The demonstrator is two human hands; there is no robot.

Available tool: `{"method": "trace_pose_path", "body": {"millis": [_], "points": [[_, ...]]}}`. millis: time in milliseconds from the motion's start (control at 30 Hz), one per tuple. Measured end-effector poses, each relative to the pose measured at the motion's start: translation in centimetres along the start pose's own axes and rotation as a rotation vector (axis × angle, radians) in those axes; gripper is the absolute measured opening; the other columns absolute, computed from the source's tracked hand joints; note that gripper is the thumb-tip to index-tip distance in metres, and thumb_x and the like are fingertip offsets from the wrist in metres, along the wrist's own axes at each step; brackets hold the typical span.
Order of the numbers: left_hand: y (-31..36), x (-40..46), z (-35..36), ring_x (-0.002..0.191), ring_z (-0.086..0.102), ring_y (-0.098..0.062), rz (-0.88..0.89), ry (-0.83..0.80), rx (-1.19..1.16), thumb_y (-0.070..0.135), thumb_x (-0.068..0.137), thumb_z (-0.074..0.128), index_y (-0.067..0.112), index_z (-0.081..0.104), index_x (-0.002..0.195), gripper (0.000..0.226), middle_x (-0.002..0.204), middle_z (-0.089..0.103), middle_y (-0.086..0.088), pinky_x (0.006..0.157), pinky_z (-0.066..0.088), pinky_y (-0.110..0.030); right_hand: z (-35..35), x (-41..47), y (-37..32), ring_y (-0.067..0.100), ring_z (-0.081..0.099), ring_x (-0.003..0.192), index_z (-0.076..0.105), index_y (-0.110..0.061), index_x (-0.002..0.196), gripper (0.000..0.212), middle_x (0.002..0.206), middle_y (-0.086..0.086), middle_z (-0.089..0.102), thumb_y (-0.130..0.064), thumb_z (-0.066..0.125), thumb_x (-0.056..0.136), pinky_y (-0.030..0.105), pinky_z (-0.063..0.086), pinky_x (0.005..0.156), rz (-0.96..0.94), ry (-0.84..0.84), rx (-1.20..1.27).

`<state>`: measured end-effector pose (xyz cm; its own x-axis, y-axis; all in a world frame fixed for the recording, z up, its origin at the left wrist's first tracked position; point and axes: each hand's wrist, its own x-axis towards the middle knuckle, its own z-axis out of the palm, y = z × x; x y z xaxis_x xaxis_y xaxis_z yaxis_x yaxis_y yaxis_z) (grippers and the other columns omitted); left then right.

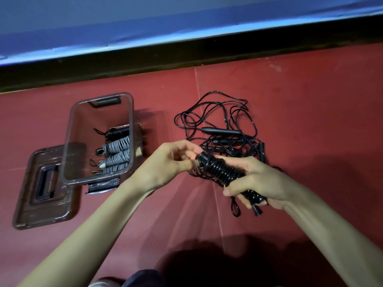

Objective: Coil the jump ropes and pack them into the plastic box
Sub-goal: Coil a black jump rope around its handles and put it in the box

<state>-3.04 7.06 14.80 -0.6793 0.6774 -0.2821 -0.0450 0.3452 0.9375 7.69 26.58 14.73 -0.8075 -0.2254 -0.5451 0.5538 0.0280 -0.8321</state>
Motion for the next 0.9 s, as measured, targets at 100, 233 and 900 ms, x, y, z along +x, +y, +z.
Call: {"method": "trace_pose_path", "body": {"millis": [100,233,900], "points": [[0.4,0.3,-0.2,0.083,0.060,-0.017,-0.031,-0.046,0.110,-0.002,0.086,0.066,0.014,0.068,0.093,0.018,0.094,0.068,-0.024,0.084,0.050,-0.027,0.0,0.0,0.3,0.019,0.047,0.039,0.050,-0.038,0.139,0.085,0.072,0.014,0.055,-0.010,0.071,0.062,0.016,0.025,0.034,0.008,0.019,-0.009],[0.6,0.3,0.2,0.076,0.062,-0.007,-0.017,0.034,0.129,-0.003,0.085,0.067,0.017,0.068,0.083,0.020,0.082,0.071,-0.006,0.077,0.049,-0.017,-0.1,0.3,0.1,0.019,0.047,0.038,0.053,-0.041,0.136,0.082,0.066,0.012,0.054,-0.008,0.073,0.064,0.019,0.025,0.040,-0.019,0.029,-0.016],[-1.4,-1.0,2.9,0.064,0.058,-0.006,-0.064,0.321,-0.528,-0.019,0.084,0.053,0.015,0.047,0.083,0.035,0.069,0.064,-0.002,0.066,0.045,-0.016,-1.0,1.5,2.6,0.013,0.042,0.037,0.056,0.002,0.117,0.063,0.081,0.015,0.059,-0.012,0.076,0.060,0.014,0.021,0.030,-0.006,-0.159,0.334]]}}
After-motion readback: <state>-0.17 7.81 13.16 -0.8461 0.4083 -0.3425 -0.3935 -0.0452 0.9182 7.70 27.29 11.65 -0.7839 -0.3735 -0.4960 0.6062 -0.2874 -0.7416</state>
